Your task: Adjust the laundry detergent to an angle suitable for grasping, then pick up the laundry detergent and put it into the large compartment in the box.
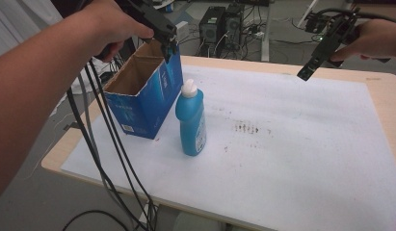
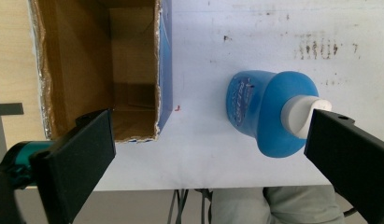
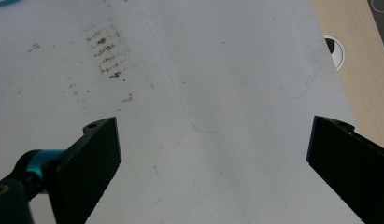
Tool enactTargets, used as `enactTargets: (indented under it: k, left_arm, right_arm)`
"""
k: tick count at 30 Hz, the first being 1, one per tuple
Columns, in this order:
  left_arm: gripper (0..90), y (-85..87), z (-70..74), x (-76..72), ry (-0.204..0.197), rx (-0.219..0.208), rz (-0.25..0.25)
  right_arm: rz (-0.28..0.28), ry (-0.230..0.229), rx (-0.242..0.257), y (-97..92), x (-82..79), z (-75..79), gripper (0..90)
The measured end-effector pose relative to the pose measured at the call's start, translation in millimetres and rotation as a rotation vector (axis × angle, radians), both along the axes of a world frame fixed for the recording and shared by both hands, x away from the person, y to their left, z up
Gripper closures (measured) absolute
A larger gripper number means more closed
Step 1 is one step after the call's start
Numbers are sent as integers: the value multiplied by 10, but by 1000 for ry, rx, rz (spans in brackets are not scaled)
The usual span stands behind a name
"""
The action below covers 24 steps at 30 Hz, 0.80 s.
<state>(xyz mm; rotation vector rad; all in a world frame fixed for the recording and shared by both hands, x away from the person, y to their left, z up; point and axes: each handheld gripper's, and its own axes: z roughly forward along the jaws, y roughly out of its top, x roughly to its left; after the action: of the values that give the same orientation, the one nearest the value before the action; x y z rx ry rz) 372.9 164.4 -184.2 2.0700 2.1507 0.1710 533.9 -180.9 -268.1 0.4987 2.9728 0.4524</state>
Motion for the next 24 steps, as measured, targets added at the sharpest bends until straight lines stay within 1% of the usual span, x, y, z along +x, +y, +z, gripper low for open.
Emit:
enactTargets:
  k: [2, 5, 6, 9, 12, 19, 21, 23, 24]
  left_arm:
    - [19, -5, -7, -5, -5, -3, 4]
    - [19, -13, -2, -13, -5, -7, -5]
    - [19, -18, 2, -17, -8, -8, 0]
    - [19, -25, 7, -34, -7, -4, 1]
    - [19, -33, 17, -46, -14, -3, 5]
    - [19, -98, 32, -79, -24, 1, 9]
    - [19, -117, 37, -84, -27, 4, 6]
    - [19, -142, 43, -93, -31, 2, -11]
    - [19, -142, 43, -93, -31, 2, -11]
  right_arm:
    - [-5, 2, -11, -2, -16, 6, 21]
    - [0, -3, -5, -4, -23, 19, 22]
    - [-8, -2, -4, -3, -27, 27, 21]
    - [-1, -6, 3, 5, -23, 30, 22]
    - [-4, -4, -12, 24, -38, 19, 21]
    - [6, -8, -12, 11, -31, 13, 22]
    - [0, -5, -17, 14, -35, 10, 22]
    - [12, -7, -14, 16, -29, 11, 22]
    - [12, -5, -11, 19, -31, 13, 22]
